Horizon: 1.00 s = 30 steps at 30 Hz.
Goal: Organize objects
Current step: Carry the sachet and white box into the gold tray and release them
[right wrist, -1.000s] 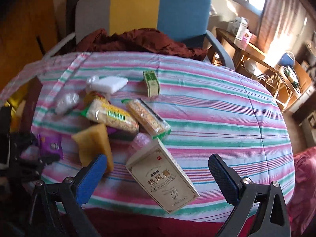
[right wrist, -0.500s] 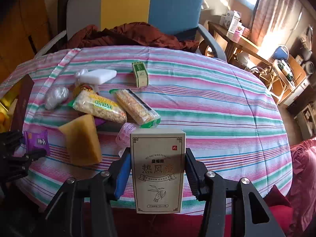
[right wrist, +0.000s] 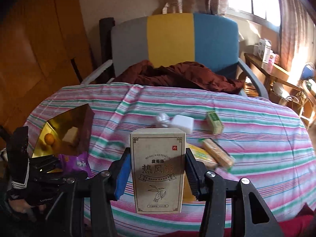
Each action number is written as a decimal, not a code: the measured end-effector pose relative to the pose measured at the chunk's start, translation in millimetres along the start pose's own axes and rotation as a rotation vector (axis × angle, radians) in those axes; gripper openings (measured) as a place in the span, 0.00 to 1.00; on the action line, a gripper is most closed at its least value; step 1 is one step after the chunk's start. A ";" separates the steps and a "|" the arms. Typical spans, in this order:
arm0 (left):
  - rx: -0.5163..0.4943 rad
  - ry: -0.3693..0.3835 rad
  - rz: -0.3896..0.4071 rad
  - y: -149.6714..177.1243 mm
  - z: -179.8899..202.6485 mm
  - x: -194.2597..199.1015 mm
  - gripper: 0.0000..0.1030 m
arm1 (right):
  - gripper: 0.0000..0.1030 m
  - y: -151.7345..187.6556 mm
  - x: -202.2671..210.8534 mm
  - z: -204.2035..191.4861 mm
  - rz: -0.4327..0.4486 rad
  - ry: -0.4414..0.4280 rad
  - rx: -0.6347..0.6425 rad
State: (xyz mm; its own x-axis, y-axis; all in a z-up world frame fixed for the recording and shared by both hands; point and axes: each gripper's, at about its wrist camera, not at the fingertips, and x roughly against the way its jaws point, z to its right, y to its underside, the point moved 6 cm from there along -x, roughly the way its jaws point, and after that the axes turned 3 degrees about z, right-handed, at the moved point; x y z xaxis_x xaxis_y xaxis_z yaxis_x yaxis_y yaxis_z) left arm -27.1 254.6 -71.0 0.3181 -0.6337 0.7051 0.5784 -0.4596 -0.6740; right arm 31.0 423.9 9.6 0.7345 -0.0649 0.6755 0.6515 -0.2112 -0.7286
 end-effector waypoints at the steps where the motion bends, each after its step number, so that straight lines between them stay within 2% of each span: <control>1: 0.022 -0.017 0.012 0.7 -9.7 8.2 0.42 | 0.50 -1.1 -6.8 -16.4 -0.002 -0.031 0.011; 6: 0.120 -0.130 0.072 7.9 -63.5 52.4 0.42 | 0.50 -10.8 -36.9 -99.6 -0.010 -0.181 0.069; 11: 0.234 -0.289 0.111 30.0 -129.5 93.4 0.42 | 0.50 -10.7 -62.5 -176.3 -0.048 -0.312 0.120; 14: 0.301 -0.368 0.118 46.7 -166.7 111.1 0.43 | 0.50 -5.1 -79.7 -215.1 -0.088 -0.347 0.153; 18: 0.380 -0.437 0.108 66.3 -201.3 123.9 0.45 | 0.50 7.7 -104.5 -259.6 -0.158 -0.384 0.186; 21: 0.412 -0.475 0.105 79.7 -215.1 133.0 0.48 | 0.52 20.2 -118.7 -285.6 -0.222 -0.445 0.182; 22: 0.424 -0.484 0.107 83.7 -217.8 136.5 0.49 | 0.59 23.9 -121.0 -291.6 -0.238 -0.467 0.174; 23: 0.436 -0.491 0.110 86.9 -221.2 140.0 0.49 | 0.70 27.3 -122.4 -295.1 -0.243 -0.477 0.166; 25: 0.457 -0.509 0.123 92.2 -226.2 147.8 0.49 | 0.79 33.0 -125.0 -300.8 -0.249 -0.480 0.158; 30: 0.506 -0.540 0.170 93.5 -238.4 165.0 0.49 | 0.81 39.2 -121.3 -296.9 -0.243 -0.445 0.164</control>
State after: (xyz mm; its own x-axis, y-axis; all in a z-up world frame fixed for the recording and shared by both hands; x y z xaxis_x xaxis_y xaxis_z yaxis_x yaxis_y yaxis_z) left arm -99.6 -41.3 -70.2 0.6823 -0.2174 0.6980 0.7210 0.0418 -0.6917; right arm -89.0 134.0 -67.4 0.5453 0.3939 0.7399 0.8077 -0.0109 -0.5895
